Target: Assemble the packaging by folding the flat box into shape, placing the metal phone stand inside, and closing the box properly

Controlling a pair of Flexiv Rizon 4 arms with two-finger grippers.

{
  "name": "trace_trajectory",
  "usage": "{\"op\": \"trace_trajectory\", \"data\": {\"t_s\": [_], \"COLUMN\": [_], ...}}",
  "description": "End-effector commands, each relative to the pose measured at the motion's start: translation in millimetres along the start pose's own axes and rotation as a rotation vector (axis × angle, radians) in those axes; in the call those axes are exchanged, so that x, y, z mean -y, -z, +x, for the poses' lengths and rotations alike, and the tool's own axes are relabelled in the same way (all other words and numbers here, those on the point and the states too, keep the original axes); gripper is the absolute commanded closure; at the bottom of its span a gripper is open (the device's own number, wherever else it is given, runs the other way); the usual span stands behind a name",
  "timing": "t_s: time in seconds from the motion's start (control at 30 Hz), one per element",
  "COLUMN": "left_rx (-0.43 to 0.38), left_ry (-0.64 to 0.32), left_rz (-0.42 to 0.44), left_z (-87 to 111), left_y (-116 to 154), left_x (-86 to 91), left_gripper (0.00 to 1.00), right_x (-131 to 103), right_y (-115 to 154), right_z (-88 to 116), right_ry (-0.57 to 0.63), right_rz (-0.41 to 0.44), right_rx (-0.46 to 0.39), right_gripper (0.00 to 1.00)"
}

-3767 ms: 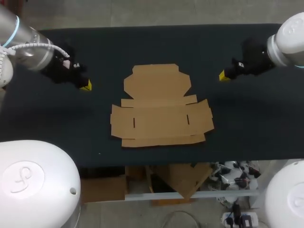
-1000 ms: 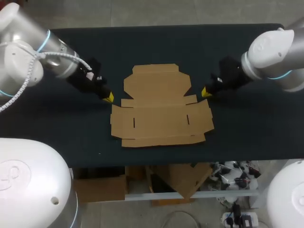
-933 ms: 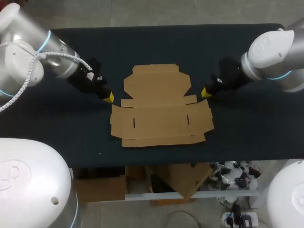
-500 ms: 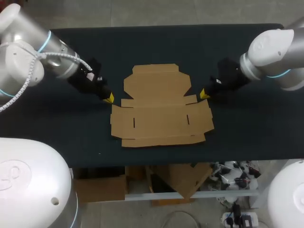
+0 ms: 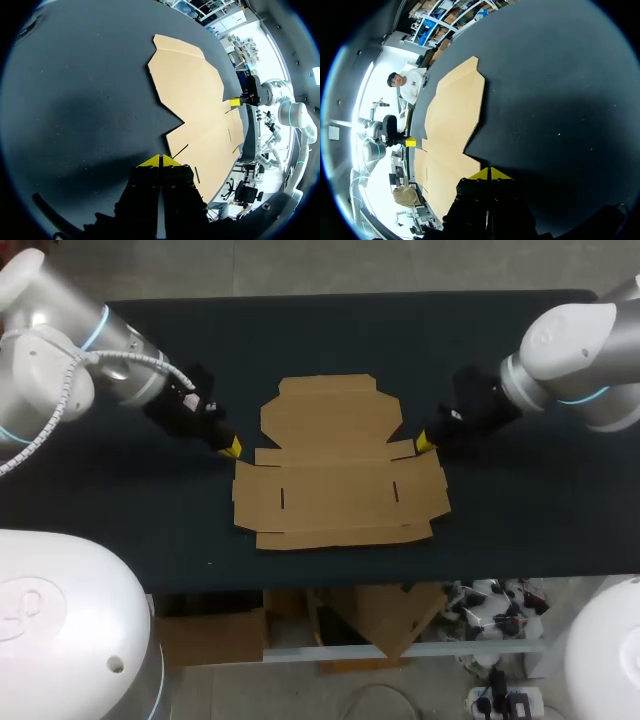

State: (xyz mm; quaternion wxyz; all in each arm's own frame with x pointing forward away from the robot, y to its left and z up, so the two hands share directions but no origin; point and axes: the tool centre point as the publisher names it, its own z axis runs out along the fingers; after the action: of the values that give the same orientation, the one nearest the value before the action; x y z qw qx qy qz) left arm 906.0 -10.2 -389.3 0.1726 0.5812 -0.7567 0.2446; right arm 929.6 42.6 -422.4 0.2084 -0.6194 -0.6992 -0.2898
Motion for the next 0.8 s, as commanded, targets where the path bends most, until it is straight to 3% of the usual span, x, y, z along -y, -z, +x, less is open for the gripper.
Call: {"op": "trace_trajectory", "data": {"t_s": [0.03,0.8], "left_rx": [-0.001,-0.031], "left_ry": [0.000,0.009], "left_rz": [-0.007,-0.013], "left_z": [-0.4,-4.3], "left_y": [-1.6,-8.3], "left_x": [1.7,0.4], "left_gripper": [1.00,1.00], "right_x": [-1.8,-3.5], "right_y": [-2.4,-12.9], "right_z": [-1.1,-4.1], "right_ry": [0.003,0.012], "right_rz": [0.010,0.014], "right_rx": [-0.008,-0.027], "right_gripper": [1.00,1.00]}}
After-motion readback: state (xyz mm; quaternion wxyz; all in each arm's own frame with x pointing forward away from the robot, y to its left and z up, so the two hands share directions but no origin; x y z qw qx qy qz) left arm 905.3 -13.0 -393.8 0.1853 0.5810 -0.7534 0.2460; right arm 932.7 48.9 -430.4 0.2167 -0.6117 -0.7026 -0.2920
